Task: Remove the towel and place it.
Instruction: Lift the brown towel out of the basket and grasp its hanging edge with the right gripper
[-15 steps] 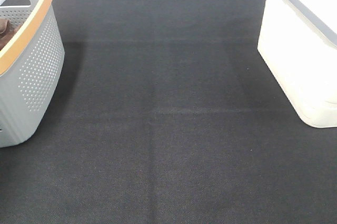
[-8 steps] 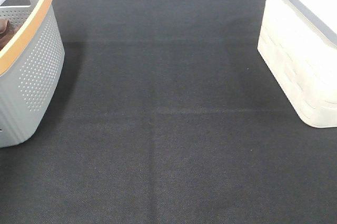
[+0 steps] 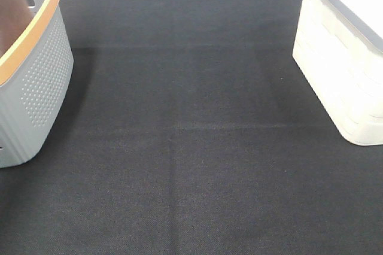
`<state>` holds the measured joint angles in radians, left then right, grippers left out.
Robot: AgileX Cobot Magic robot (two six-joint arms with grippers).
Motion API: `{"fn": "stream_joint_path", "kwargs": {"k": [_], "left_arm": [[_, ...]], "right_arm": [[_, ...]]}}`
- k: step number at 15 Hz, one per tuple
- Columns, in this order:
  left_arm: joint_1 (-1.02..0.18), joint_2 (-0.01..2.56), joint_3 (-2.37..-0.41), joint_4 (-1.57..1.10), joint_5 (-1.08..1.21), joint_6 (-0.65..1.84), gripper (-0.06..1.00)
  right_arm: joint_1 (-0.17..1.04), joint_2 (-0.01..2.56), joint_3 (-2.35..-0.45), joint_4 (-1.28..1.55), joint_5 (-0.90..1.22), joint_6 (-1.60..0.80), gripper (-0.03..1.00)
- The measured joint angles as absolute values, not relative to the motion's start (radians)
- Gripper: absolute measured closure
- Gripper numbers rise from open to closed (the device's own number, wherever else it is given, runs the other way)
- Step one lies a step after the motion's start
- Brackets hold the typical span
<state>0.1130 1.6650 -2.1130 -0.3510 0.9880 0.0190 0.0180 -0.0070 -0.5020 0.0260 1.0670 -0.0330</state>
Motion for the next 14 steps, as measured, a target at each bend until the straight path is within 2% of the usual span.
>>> {"fn": "stream_joint_path", "kwargs": {"k": [5, 7, 11, 14], "left_arm": [[0.102, 1.625, -2.113, -0.848, 0.903, 0.21, 0.94], [0.037, 1.621, -2.113, -0.938, 0.855, 0.263, 0.94], [-0.17, 1.621, -2.113, -0.884, 0.8, 0.307, 0.94], [-0.337, 1.631, -2.113, -0.739, 0.754, 0.307, 0.94]], "right_arm": [[0.018, 0.001, -0.502, 0.158, 1.059, -0.033, 0.2], [0.018, 0.047, -0.503, 0.218, 1.033, -0.039, 0.2], [0.025, 0.187, -0.51, 0.456, 0.909, -0.177, 0.2], [0.11, 0.384, -0.513, 0.767, 0.767, -0.514, 0.2]]}}
